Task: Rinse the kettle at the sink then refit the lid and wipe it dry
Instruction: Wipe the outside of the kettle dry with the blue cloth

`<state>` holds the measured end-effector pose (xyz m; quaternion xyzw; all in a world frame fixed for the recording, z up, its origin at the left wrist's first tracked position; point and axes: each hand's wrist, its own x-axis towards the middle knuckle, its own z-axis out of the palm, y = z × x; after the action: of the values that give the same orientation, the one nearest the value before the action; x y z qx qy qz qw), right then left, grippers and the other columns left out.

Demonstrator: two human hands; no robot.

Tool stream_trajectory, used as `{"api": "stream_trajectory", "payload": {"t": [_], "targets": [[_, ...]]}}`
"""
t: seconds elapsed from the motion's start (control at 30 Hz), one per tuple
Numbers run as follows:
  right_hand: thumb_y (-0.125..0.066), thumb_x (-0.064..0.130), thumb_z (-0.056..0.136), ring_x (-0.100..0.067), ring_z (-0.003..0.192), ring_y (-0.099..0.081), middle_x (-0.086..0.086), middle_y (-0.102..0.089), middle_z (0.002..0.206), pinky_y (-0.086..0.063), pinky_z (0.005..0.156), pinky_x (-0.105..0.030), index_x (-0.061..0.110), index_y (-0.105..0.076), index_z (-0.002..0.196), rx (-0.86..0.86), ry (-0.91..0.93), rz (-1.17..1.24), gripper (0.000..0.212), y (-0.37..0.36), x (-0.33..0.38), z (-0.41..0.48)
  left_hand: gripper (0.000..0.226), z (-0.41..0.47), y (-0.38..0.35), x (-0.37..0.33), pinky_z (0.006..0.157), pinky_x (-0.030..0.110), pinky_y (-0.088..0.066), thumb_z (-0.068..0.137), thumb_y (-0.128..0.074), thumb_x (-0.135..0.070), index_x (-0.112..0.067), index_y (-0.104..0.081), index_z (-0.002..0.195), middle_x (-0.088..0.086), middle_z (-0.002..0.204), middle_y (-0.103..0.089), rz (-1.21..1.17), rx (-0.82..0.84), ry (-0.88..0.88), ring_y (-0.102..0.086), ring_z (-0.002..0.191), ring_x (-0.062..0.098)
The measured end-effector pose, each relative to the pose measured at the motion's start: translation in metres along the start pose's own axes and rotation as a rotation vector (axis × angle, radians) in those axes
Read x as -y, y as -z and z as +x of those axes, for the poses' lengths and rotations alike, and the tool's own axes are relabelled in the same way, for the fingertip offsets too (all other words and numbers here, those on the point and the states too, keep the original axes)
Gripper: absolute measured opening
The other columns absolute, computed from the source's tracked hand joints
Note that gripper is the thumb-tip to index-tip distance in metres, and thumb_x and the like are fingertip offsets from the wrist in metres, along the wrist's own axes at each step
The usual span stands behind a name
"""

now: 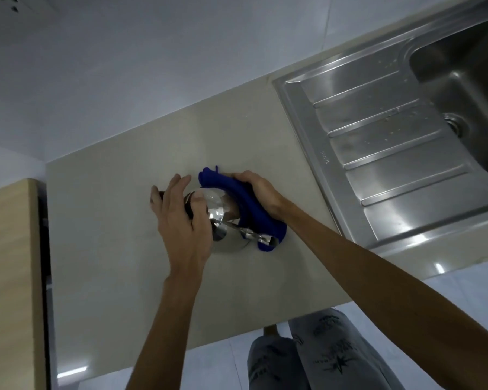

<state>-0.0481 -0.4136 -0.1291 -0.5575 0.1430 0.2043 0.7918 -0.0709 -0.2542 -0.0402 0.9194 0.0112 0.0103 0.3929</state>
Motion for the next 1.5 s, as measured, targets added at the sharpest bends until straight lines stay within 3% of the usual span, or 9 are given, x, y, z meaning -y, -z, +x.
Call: {"api": "stream_trajectory", "payload": {"t": [0.13,0.2,0.3,0.5,0.67,0.87,1.07,1.27,1.5], "targets": [[-0.038,0.027,0.106,-0.026,0.087,-0.067,-0.011,-0.072,0.096,-0.054,0.089,-0.04,0.022,-0.051,0.143,-0.005,0.072,0.002,0.04,0.0,-0.023,-0.003,0.046,0.016,0.013,0.01,0.108,-0.005,-0.011,0.09,-0.041,-0.023,-0.014,-0.062,0.13,0.007,0.148,-0.054,-0.066,0.13,-0.069,-0.024,0.153,0.028],[-0.038,0.032,0.106,-0.016,0.095,-0.067,-0.01,-0.072,0.111,-0.053,0.092,-0.032,0.021,-0.053,0.142,-0.146,0.113,-0.025,0.04,-0.014,-0.031,-0.003,0.048,0.019,0.016,0.008,0.119,0.01,-0.017,0.087,-0.042,-0.02,-0.016,-0.063,0.13,0.005,0.15,-0.053,-0.077,0.159,-0.061,-0.026,0.152,0.029],[-0.036,0.039,0.103,-0.016,0.117,-0.063,-0.003,-0.065,0.131,-0.046,0.109,-0.042,0.021,-0.06,0.134,-0.252,0.161,0.002,0.043,-0.035,-0.031,-0.007,0.054,0.018,0.018,-0.001,0.126,0.045,-0.019,0.085,-0.04,-0.021,-0.023,-0.062,0.134,-0.001,0.155,-0.047,-0.071,0.165,0.007,-0.015,0.156,0.021],[-0.037,0.031,0.106,-0.014,0.116,-0.06,0.002,-0.062,0.128,-0.046,0.101,-0.032,0.02,-0.062,0.131,-0.205,0.519,-0.352,0.037,-0.064,-0.001,-0.019,0.058,0.021,0.016,0.008,0.123,0.029,-0.013,0.092,-0.038,-0.026,-0.025,-0.045,0.149,-0.002,0.163,-0.032,-0.055,0.149,-0.036,-0.011,0.157,0.016],[-0.044,0.044,0.1,-0.014,0.095,-0.064,0.003,-0.069,0.103,-0.047,0.095,-0.038,0.019,-0.07,0.108,-0.228,0.169,-0.142,0.038,-0.039,-0.007,0.002,0.058,0.021,0.006,0.012,0.128,0.033,-0.011,0.096,-0.038,-0.022,-0.017,-0.038,0.153,0.001,0.164,-0.031,-0.074,0.058,-0.061,-0.018,0.155,0.015],[-0.047,0.039,0.1,-0.012,0.115,-0.061,0.005,-0.064,0.124,-0.046,0.103,-0.033,0.024,-0.065,0.125,-0.189,0.411,-0.247,0.035,-0.055,-0.008,-0.011,0.057,0.021,0.003,0.016,0.127,0.042,-0.021,0.093,-0.039,-0.014,-0.011,-0.043,0.15,0.004,0.16,-0.039,-0.096,0.015,-0.096,-0.027,0.153,0.021],[-0.049,0.04,0.097,-0.012,0.095,-0.066,0.004,-0.072,0.103,-0.048,0.095,-0.035,0.021,-0.072,0.106,-0.034,0.065,-0.238,0.031,-0.033,0.005,0.017,0.056,0.027,0.009,0.026,0.116,0.059,-0.036,0.092,-0.04,-0.018,-0.011,-0.047,0.147,0.011,0.153,-0.048,-0.089,0.074,-0.213,-0.042,0.143,0.038],[-0.047,0.033,0.101,-0.011,0.116,-0.059,0.003,-0.061,0.127,-0.046,0.104,-0.031,0.02,-0.062,0.131,-0.232,0.377,-0.244,0.036,-0.069,-0.014,-0.012,0.057,0.045,0.033,0.036,0.124,0.054,-0.023,0.089,-0.037,-0.018,-0.007,-0.049,0.144,0.014,0.156,-0.043,0.004,0.294,-0.347,-0.03,0.152,0.028],[-0.044,0.03,0.099,-0.013,0.119,-0.058,0.004,-0.063,0.13,-0.04,0.113,-0.044,0.028,-0.066,0.127,-0.12,0.079,-0.238,0.035,-0.045,-0.004,0.017,0.076,0.031,0.038,0.02,0.129,0.039,-0.004,0.088,-0.021,-0.039,-0.009,-0.025,0.158,0.006,0.168,-0.02,0.29,0.25,-0.103,-0.01,0.157,0.017]]}}
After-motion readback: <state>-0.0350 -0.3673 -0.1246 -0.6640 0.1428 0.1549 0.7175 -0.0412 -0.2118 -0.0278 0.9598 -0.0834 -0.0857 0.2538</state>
